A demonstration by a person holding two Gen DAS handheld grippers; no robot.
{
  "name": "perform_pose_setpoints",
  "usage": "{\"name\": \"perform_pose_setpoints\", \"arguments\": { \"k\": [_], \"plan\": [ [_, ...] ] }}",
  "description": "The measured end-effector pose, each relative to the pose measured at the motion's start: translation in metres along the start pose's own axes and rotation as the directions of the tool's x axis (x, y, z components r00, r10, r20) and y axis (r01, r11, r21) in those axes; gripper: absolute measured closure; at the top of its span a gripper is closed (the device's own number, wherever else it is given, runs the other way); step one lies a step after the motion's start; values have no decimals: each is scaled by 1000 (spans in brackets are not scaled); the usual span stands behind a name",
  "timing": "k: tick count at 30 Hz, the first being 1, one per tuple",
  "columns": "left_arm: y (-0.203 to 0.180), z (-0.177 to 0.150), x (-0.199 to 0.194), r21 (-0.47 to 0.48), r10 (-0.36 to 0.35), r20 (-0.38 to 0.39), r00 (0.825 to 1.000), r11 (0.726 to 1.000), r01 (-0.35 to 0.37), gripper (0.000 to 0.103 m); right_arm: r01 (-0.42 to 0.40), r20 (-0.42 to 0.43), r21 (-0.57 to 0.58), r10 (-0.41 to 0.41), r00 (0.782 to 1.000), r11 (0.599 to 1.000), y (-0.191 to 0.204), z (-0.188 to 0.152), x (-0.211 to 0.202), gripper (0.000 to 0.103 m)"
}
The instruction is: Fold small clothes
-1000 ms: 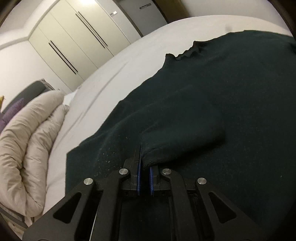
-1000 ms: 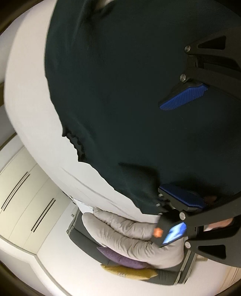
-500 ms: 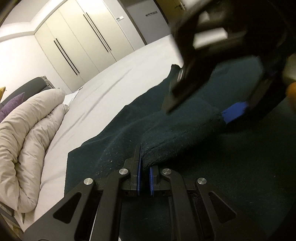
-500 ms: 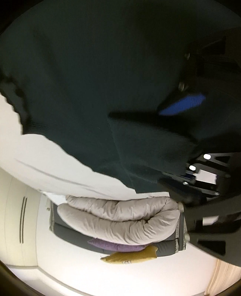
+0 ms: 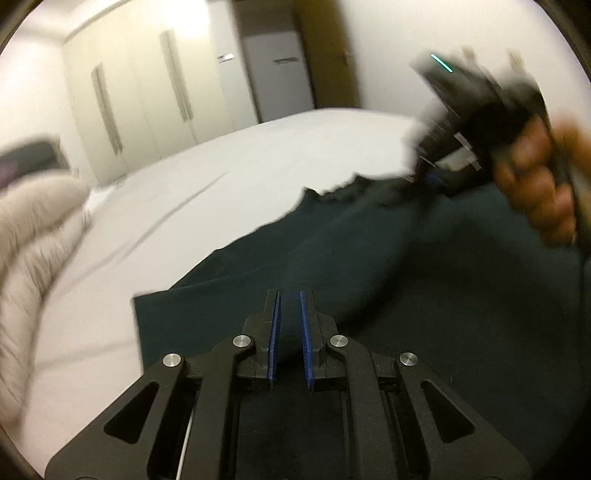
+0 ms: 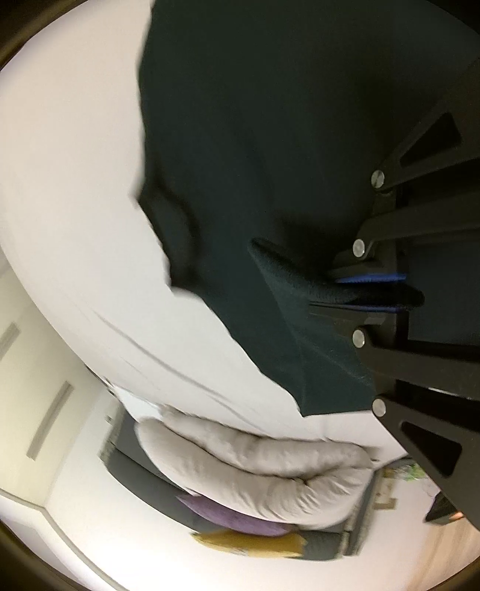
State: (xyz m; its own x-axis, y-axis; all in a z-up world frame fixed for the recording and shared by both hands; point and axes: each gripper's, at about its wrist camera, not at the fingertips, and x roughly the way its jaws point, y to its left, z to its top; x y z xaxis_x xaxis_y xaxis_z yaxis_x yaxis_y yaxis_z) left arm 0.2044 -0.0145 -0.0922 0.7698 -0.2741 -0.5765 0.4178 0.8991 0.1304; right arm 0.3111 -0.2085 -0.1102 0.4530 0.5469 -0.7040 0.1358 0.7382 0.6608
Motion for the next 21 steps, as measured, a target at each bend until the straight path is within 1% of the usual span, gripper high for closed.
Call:
{"name": "perform_pose_setpoints", "arguments": {
  "k": [1,2,3,4,7,8,11,14,18,21],
  "plan": [
    [16,2,1,-68,-7,-5,1000,998,7,93,13,8,11,-13,1000,1000,-8,1,-5,94],
    [32,2,4,-131,-1,-17,1000,991,-1,93,27,15,19,-27,1000,999,-16,1,-8,94],
    [52,0,10,-204,14,-43,999,979,-23,93,45,21,32,-45,999,998,-27,0,-12,94],
    [68,-2,14,-252,24,-63,998,967,-39,93,58,22,53,-59,998,997,-37,0,-14,94],
    [107,-8,22,-368,39,-93,995,927,-71,93,69,27,93,-72,997,993,-59,-3,-16,94],
    [114,-9,24,-384,54,-99,994,919,-88,93,69,27,101,-72,997,993,-63,-4,-17,94],
    [132,-10,29,-397,64,-99,993,912,-99,93,56,35,114,-60,998,992,-69,-8,-18,94],
    [137,-12,35,-385,56,-101,993,919,-91,93,57,36,116,-61,997,992,-72,-11,-20,94],
    [123,-10,40,-345,49,-103,993,935,-82,93,52,65,127,-60,996,991,-78,-15,-37,94],
    [115,-9,48,-332,69,-117,991,937,-105,93,58,88,135,-70,994,989,-81,-17,-48,95]
  ]
}}
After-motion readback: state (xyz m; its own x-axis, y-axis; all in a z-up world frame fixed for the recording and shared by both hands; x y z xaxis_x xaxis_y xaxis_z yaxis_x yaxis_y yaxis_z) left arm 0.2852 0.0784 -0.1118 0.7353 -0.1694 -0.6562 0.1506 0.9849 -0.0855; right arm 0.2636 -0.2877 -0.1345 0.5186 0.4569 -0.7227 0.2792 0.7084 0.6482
